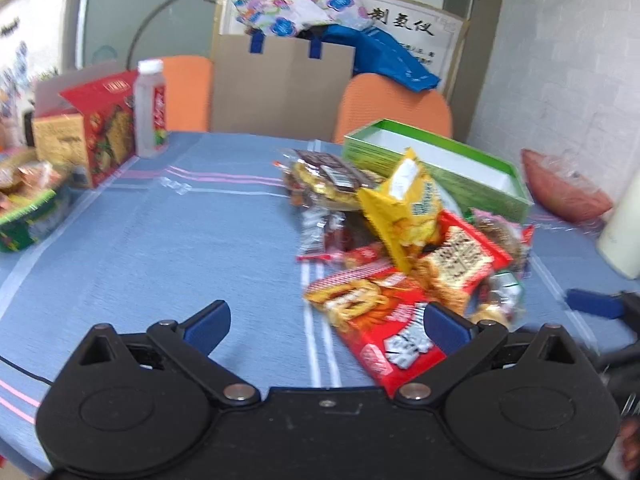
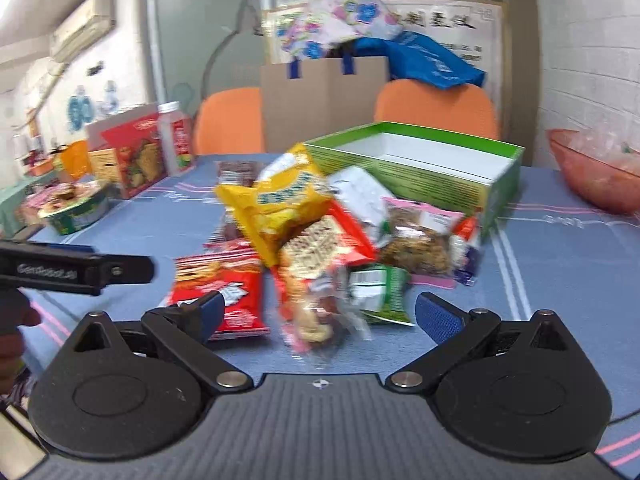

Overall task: Organize snacks
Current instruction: 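Move both grippers toward the red cartoon-printed snack bag in the pile, then grasp the red snack bag with both grippers and lift it toward the green box, then open both grippers to drop the red bag into the green box, then grasp the yellow snack bag with both grippers, then carry the yellow bag over the green box and open both grippers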

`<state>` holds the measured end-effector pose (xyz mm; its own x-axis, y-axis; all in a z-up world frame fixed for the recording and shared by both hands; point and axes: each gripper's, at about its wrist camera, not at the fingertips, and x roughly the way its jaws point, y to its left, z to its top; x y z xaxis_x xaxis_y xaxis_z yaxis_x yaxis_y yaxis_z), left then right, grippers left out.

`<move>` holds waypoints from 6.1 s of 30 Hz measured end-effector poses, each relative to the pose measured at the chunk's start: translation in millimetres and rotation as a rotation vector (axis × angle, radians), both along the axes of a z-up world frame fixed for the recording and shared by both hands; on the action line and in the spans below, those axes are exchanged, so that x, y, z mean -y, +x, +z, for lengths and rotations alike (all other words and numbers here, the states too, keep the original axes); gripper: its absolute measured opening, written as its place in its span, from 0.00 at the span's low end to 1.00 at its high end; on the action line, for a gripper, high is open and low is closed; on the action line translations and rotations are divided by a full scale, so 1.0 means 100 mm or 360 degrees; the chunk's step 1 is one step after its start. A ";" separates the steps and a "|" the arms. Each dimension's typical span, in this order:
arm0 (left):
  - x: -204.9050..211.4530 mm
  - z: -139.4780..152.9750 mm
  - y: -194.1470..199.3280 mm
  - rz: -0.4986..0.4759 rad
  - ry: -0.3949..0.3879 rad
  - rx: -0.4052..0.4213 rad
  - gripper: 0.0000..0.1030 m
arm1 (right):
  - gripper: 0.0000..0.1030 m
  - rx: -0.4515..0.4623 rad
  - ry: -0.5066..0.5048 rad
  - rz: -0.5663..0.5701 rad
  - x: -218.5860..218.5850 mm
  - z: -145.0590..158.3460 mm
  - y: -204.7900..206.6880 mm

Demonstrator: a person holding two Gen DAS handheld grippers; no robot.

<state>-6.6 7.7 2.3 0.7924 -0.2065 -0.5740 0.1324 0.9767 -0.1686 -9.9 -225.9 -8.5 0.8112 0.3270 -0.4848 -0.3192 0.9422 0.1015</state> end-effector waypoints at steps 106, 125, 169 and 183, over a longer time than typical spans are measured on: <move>0.12 -0.11 1.19 -0.0382 -0.0364 -0.0160 0.85 | 1.00 0.0038 0.0164 0.0321 -0.28 -0.10 0.32; -0.19 -0.27 0.93 -0.0377 -0.0593 -0.0258 1.00 | 1.00 -0.0026 0.0071 0.0366 -0.48 -0.26 0.53; 1.50 0.46 2.19 -0.0821 -0.0487 0.0011 0.81 | 0.62 0.0319 0.0063 -0.0060 0.79 0.26 1.40; 1.52 0.21 2.29 -0.0587 -0.0330 0.0066 1.00 | 1.00 0.0235 -0.0009 -0.0230 0.98 -0.13 1.76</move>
